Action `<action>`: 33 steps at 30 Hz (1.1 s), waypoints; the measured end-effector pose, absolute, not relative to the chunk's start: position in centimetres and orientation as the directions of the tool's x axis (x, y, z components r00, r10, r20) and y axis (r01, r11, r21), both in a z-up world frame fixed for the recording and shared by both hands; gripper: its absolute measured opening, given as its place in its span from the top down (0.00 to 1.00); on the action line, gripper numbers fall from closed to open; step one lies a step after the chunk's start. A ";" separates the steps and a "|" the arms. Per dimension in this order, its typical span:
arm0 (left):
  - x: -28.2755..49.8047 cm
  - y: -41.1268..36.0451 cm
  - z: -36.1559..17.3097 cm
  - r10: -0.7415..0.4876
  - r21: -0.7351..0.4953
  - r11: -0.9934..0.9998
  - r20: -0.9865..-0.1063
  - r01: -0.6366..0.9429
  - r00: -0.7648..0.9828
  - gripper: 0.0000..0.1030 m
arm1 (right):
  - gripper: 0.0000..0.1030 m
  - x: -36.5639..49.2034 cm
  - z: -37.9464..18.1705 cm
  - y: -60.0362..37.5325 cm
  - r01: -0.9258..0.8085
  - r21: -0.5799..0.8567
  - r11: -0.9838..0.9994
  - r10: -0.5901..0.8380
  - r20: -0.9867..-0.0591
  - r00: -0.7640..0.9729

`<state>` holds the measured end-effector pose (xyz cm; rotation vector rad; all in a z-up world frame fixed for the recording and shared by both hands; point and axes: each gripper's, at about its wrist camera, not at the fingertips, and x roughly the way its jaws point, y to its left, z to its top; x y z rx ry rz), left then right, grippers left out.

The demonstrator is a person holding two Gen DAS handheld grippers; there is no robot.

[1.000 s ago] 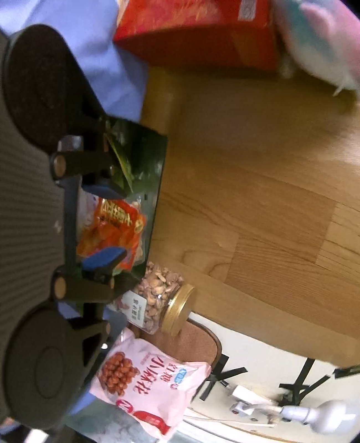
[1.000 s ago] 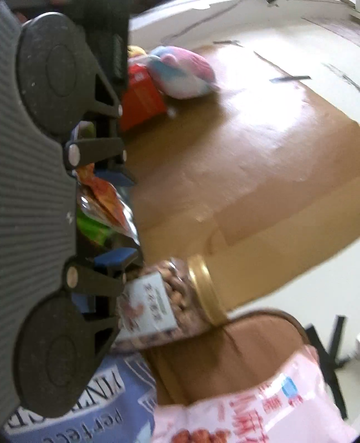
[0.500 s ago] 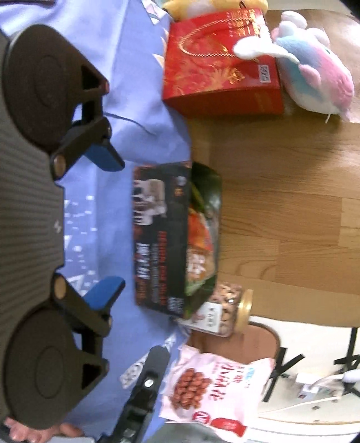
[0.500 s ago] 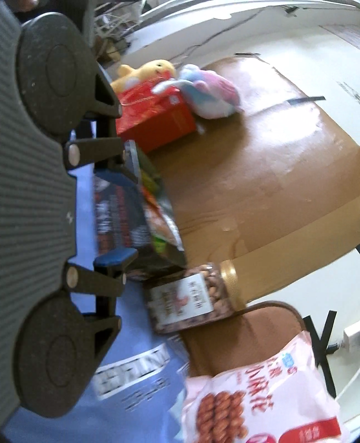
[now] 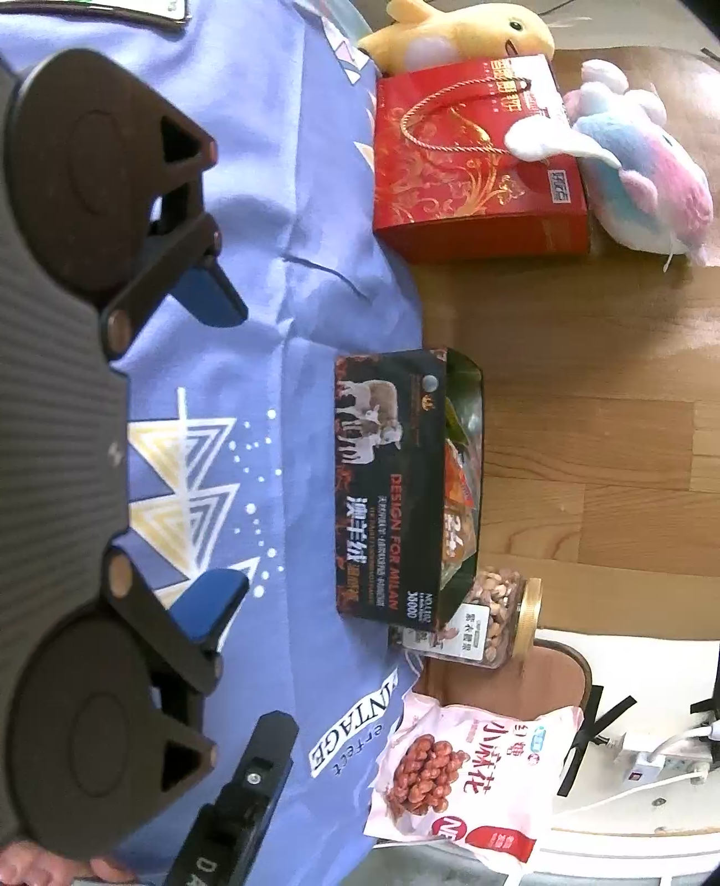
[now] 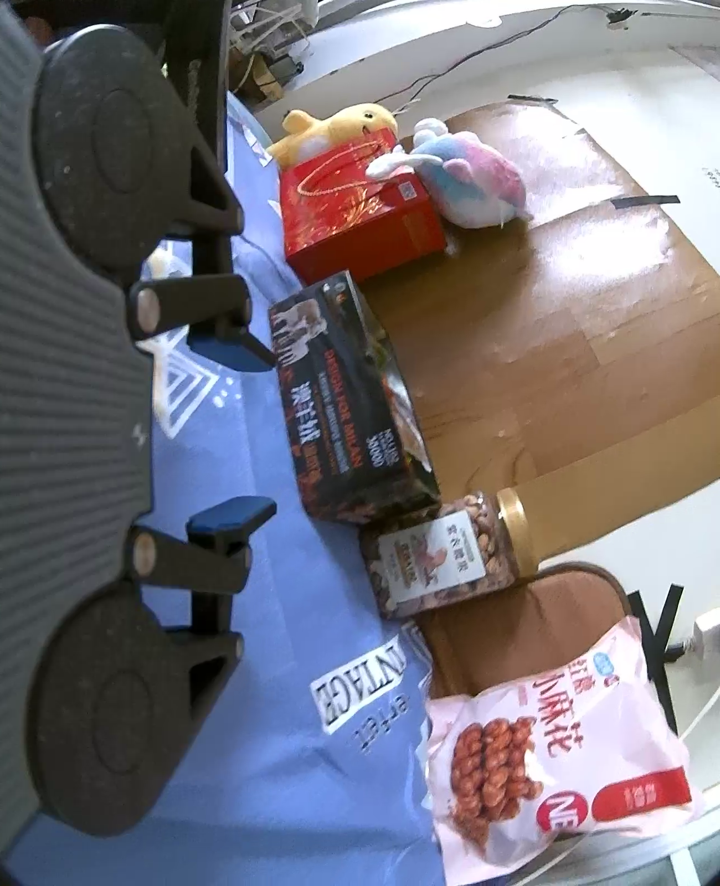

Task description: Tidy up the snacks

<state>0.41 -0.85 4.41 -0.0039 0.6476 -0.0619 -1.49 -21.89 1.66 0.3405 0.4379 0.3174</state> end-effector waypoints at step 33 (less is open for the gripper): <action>-4.0 0.6 2.2 -0.191 -0.121 0.981 -0.438 0.154 0.878 0.00 | 0.39 -3.7 1.6 -21.5 -0.019 0.247 0.969 0.117 -0.389 0.914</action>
